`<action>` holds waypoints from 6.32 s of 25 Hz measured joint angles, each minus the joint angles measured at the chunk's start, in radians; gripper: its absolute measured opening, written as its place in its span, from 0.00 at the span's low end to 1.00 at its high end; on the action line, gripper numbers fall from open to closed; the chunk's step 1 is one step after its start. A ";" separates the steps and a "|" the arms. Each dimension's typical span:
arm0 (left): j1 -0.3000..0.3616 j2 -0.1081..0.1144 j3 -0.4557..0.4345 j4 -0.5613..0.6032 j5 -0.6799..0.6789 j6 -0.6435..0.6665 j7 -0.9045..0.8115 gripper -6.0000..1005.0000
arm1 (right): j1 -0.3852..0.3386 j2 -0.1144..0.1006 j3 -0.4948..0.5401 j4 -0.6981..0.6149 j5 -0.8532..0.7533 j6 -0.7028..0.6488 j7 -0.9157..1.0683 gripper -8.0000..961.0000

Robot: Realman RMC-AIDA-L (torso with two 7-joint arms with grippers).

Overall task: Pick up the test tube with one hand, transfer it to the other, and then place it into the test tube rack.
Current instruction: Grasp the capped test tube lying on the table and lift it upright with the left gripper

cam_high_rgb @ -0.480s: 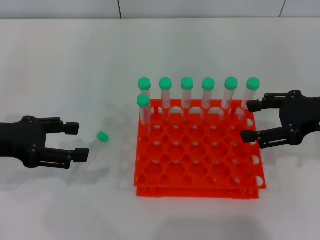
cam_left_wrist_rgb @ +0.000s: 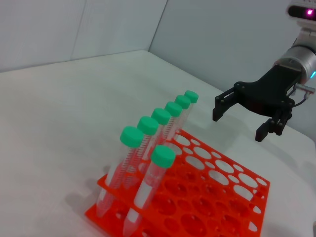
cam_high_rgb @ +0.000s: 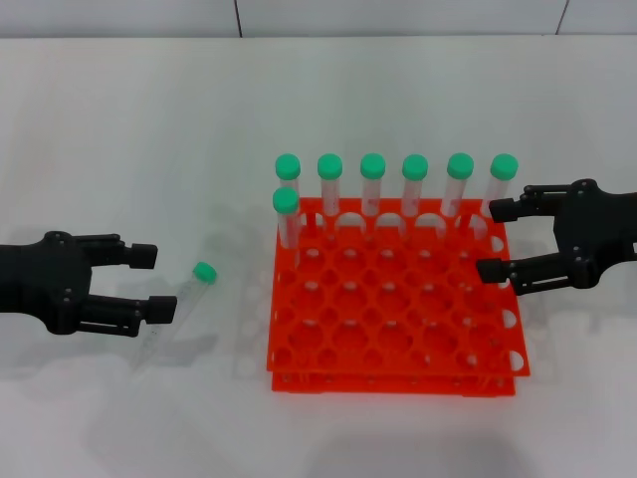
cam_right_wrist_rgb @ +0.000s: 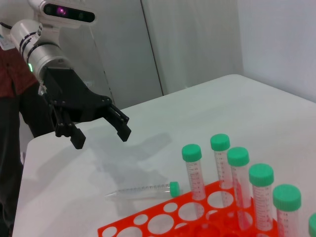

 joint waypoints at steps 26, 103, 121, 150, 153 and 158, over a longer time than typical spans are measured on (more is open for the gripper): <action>-0.145 0.075 -0.005 0.120 0.333 0.008 -0.434 0.87 | -0.018 0.008 -0.004 0.024 0.079 0.041 -0.026 0.86; -0.294 -0.044 0.197 -0.061 0.582 -0.155 -0.463 0.61 | -0.038 0.012 -0.035 0.029 0.134 0.043 -0.052 0.86; -0.293 -0.044 0.217 -0.061 0.585 -0.166 -0.471 0.49 | -0.038 0.013 -0.035 0.029 0.134 0.047 -0.052 0.86; -0.299 -0.044 0.264 -0.065 0.584 -0.182 -0.496 0.42 | -0.042 0.013 -0.035 0.028 0.135 0.043 -0.055 0.86; -0.298 -0.044 0.265 -0.064 0.584 -0.183 -0.497 0.41 | -0.043 0.013 -0.035 0.028 0.135 0.042 -0.056 0.86; -0.298 -0.045 0.265 -0.065 0.584 -0.183 -0.501 0.40 | -0.044 0.013 -0.035 0.028 0.143 0.042 -0.062 0.86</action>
